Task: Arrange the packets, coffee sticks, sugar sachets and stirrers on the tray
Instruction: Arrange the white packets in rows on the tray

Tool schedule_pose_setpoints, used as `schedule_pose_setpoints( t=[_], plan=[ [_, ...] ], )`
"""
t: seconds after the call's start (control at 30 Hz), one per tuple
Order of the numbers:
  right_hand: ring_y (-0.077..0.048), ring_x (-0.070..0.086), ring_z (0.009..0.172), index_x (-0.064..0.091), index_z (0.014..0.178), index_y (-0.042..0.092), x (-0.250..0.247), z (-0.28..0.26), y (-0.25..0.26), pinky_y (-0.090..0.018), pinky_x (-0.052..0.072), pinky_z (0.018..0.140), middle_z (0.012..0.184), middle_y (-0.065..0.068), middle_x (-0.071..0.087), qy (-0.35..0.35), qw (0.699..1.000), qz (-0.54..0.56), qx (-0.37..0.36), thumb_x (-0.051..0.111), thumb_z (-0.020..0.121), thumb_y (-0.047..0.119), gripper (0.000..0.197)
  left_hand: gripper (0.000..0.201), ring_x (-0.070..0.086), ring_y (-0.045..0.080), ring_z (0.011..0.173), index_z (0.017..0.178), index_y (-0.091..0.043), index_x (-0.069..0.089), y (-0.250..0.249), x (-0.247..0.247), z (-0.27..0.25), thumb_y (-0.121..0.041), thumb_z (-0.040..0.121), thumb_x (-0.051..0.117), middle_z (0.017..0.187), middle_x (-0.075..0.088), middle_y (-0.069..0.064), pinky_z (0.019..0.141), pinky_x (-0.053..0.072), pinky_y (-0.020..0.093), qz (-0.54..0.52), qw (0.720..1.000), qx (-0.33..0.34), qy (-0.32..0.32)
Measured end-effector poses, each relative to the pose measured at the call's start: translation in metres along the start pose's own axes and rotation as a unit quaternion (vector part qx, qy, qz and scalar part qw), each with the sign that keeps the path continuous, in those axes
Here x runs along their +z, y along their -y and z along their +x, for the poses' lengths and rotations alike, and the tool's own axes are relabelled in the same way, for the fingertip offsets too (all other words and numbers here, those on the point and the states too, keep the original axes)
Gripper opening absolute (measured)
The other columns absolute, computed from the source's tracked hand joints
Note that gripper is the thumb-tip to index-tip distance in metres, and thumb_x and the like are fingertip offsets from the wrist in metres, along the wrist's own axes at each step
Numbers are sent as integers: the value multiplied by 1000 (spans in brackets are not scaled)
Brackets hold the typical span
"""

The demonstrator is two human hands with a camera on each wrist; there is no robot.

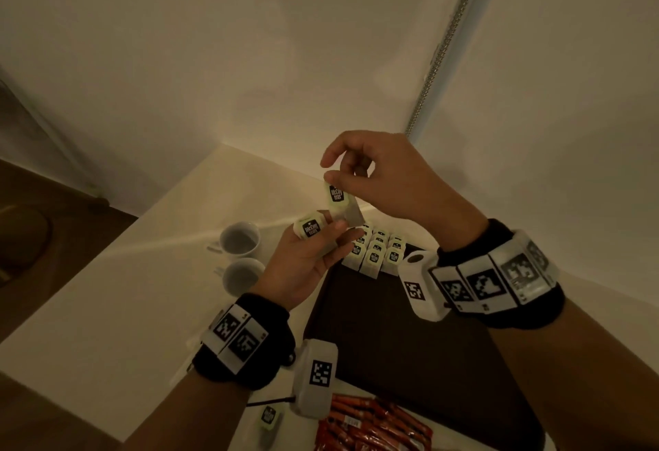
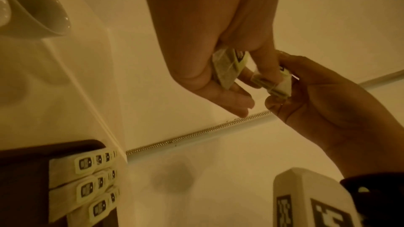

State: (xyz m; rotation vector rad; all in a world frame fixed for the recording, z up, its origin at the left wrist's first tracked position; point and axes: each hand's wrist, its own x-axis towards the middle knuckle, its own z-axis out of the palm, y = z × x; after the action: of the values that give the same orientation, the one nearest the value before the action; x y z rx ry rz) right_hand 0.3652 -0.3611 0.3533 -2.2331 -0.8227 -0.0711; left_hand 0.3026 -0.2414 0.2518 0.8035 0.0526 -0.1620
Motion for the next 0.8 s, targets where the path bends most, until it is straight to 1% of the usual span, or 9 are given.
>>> schedule_pose_setpoints(
  t=[0.1, 0.2, 0.33, 0.37, 0.43, 0.5, 0.6, 0.7, 0.8],
  plan=[
    [-3, 52, 60, 67, 94, 18, 0, 1, 3, -15, 43, 64, 65, 9, 60, 5, 1000, -8, 10, 68, 83, 19, 11, 19, 71, 18, 81, 92, -13, 62, 0, 4, -4, -11, 74, 57, 88, 74, 4, 66, 57, 20, -46, 999, -12, 13],
    [-3, 52, 61, 67, 94, 19, 1, 2, 3, -11, 42, 62, 64, 11, 59, 3, 1000, -5, 13, 67, 84, 19, 10, 14, 71, 18, 79, 86, -12, 65, -1, 5, -4, -10, 75, 57, 86, 73, 6, 62, 57, 20, -87, 996, -12, -1],
    [0, 52, 62, 69, 100, 19, 2, 2, 0, -5, 40, 63, 67, 12, 58, 0, 1000, -9, 19, 66, 86, 21, 14, 16, 70, 15, 75, 77, -17, 71, -4, 3, -4, -9, 75, 57, 80, 72, 3, 60, 55, 17, -85, 996, 8, -16],
    [2, 53, 63, 70, 102, 19, 2, 1, -1, -3, 39, 64, 70, 12, 59, 1, 1000, -13, 22, 65, 86, 23, 16, 16, 70, 14, 74, 78, -17, 71, -4, 2, -3, -9, 75, 58, 80, 72, 3, 59, 55, 17, -80, 996, 17, -21],
    [7, 56, 67, 71, 101, 19, 3, 0, -5, -2, 38, 66, 77, 12, 63, 2, 999, -11, 31, 64, 87, 23, 16, 18, 70, 13, 77, 92, -14, 66, -6, 0, -2, -10, 76, 59, 85, 73, 3, 62, 55, 17, -63, 997, 39, -31],
    [2, 60, 69, 73, 95, 20, 4, -3, -9, -6, 42, 63, 80, 12, 66, 3, 999, 11, 42, 63, 88, 20, 12, 25, 70, 13, 83, 101, -12, 62, -7, -1, -1, -12, 75, 61, 90, 73, 2, 66, 55, 18, -33, 997, 53, -34],
    [-2, 59, 60, 69, 88, 22, 7, -9, -15, -13, 44, 53, 75, 12, 66, -7, 997, 57, 54, 62, 89, 14, 10, 25, 70, 13, 81, 98, -12, 62, -8, 0, 0, -14, 73, 64, 86, 73, 4, 65, 54, 19, 20, 996, 77, -44],
    [-3, 60, 61, 67, 87, 24, 6, -15, -18, -16, 46, 54, 75, 11, 65, -21, 995, 87, 50, 61, 89, 13, 12, 26, 70, 14, 82, 99, -12, 62, -8, 2, 0, -13, 73, 64, 88, 73, 3, 67, 54, 20, 41, 993, 95, -49],
    [-7, 60, 63, 66, 89, 21, 5, -18, -22, -18, 47, 56, 76, 8, 66, -15, 994, 100, 52, 60, 89, 10, 13, 24, 70, 14, 80, 96, -12, 62, -6, 3, 1, -12, 72, 65, 85, 73, 2, 67, 55, 21, 54, 992, 97, -53]
  ],
)
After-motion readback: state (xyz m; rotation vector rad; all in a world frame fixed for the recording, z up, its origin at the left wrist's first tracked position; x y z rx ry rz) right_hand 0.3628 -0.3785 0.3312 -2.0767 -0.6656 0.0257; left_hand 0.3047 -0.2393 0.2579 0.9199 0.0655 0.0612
